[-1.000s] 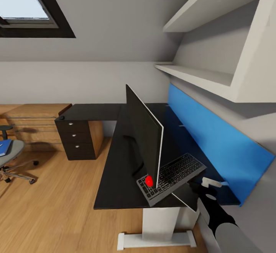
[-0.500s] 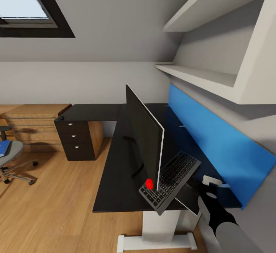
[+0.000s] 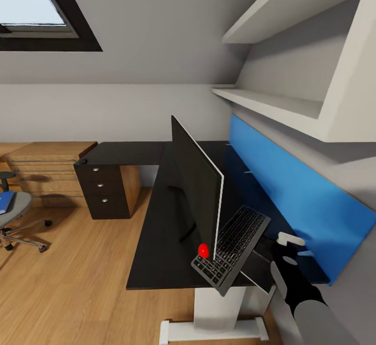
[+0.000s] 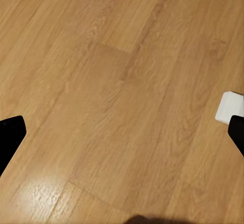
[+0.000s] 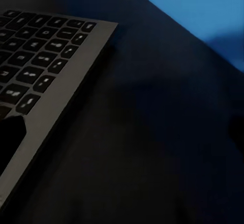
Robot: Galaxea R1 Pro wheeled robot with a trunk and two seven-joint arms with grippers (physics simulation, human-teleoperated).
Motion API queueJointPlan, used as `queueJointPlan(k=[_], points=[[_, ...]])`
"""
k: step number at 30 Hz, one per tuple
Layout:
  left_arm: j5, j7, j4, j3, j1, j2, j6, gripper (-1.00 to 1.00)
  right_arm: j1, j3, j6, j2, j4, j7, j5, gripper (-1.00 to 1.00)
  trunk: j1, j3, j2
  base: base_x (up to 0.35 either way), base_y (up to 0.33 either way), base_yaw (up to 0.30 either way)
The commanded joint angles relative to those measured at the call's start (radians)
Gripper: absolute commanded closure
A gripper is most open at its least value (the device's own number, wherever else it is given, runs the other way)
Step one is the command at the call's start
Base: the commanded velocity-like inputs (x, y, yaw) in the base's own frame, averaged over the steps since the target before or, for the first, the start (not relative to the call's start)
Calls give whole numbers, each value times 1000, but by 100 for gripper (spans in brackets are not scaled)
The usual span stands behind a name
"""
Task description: In the bedroom, organize the workspace by keeping the computer under the desk, ensuring the monitor is on the desk, placing the keyboard on the desk next to the monitor, placing the mouse on the desk next to the keyboard, moving the folder from the swivel chair onto the desk next to the mouse, stacking the notebook on top of the folder with the pen on top of the notebook, and positioning the swivel chair next to the desk.
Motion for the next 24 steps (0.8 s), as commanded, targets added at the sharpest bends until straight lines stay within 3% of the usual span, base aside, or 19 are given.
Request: queueJointPlan(k=[1, 11, 24], points=[[11, 6, 0, -6, -1, 1, -6, -100, -1, -1, 0, 1, 0, 1, 2, -100, 0, -1, -1, 0, 0, 0], [11, 6, 0, -6, 0, 1, -6, -100, -1, 6, -4, 27, -1, 50, 2, -100, 0, -1, -1, 0, 0, 0], [11, 6, 0, -6, -1, 1, -6, -100, -1, 6, -4, 28, -1, 52, 3, -100, 0, -1, -1, 0, 0, 0]])
